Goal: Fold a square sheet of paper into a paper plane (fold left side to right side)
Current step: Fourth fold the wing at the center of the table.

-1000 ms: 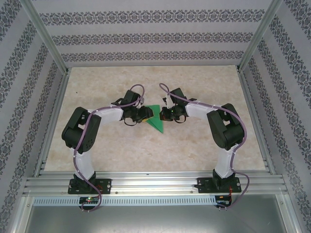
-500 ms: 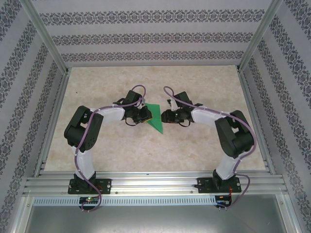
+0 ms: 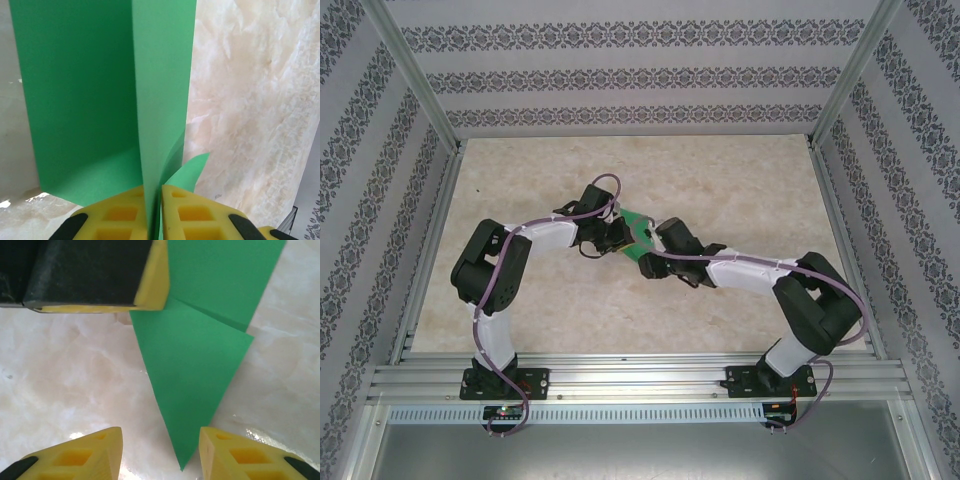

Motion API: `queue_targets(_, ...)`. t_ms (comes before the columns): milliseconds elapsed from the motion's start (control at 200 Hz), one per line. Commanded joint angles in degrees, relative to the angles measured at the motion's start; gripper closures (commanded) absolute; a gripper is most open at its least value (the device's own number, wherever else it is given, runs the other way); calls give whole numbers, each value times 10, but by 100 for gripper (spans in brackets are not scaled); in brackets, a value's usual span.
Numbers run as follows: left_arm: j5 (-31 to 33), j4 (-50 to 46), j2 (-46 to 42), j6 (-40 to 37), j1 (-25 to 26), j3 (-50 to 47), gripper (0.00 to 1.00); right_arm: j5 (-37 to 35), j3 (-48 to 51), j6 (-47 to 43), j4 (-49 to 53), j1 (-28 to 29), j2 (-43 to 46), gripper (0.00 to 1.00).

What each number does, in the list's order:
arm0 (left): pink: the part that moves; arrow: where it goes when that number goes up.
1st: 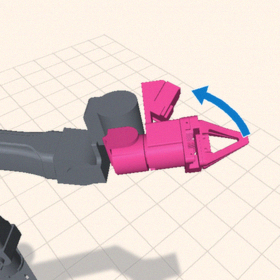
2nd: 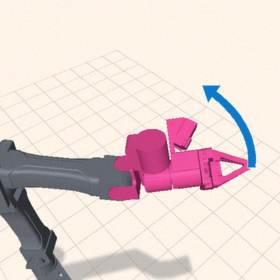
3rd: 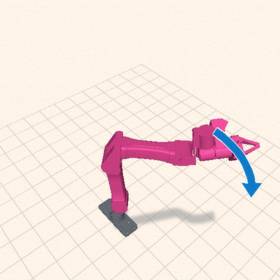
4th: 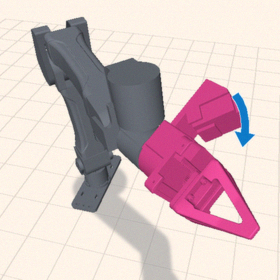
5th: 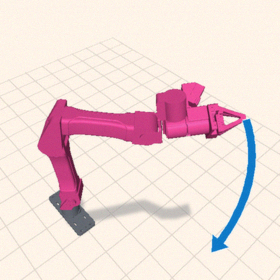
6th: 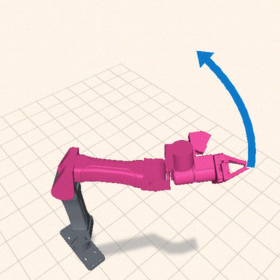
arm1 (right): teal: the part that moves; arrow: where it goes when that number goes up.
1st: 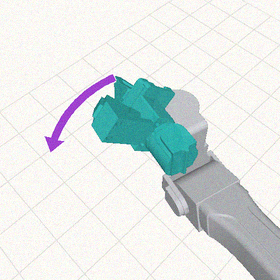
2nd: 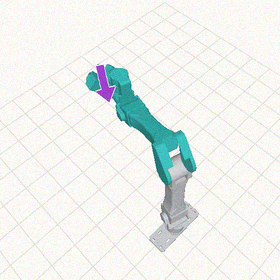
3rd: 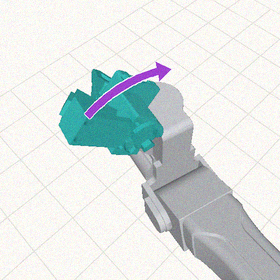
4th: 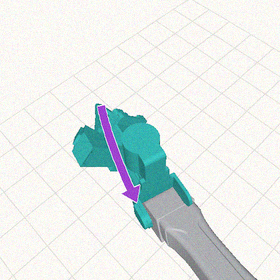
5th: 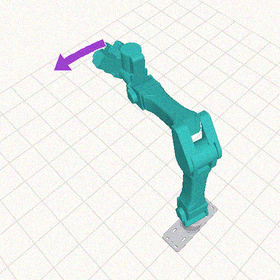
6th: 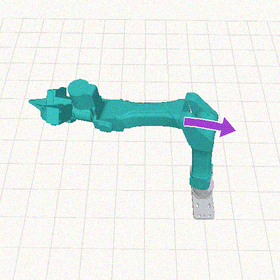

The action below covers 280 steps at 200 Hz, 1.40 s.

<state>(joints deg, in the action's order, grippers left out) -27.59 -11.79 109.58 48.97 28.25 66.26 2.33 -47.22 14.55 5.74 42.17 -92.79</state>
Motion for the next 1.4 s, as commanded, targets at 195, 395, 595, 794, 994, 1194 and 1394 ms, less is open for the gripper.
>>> queue_targets(195, -3, -18, -13, 32, 6, 31, 84, -93, -33, -55, -13, 31, -46, 55)
queue_targets(395, -6, -34, -6, 30, 6, 41, 84, -114, -45, -60, -6, 36, -63, 55)
queue_targets(595, -8, -36, -4, 30, 6, 41, 84, -121, -52, -58, -4, 36, -81, 57)
queue_targets(794, -8, -39, 0, 29, 6, 46, 84, -129, -57, -56, -1, 36, -90, 62)
queue_targets(994, -5, -43, 2, 27, 5, 48, 82, -130, -55, -53, -1, 36, -91, 69)
queue_targets(1194, -4, -47, 3, 24, 4, 52, 80, -127, -51, -50, -1, 35, -95, 73)
queue_targets(1394, -4, -55, 1, 19, 4, 57, 73, -121, -49, -47, -4, 36, -99, 78)
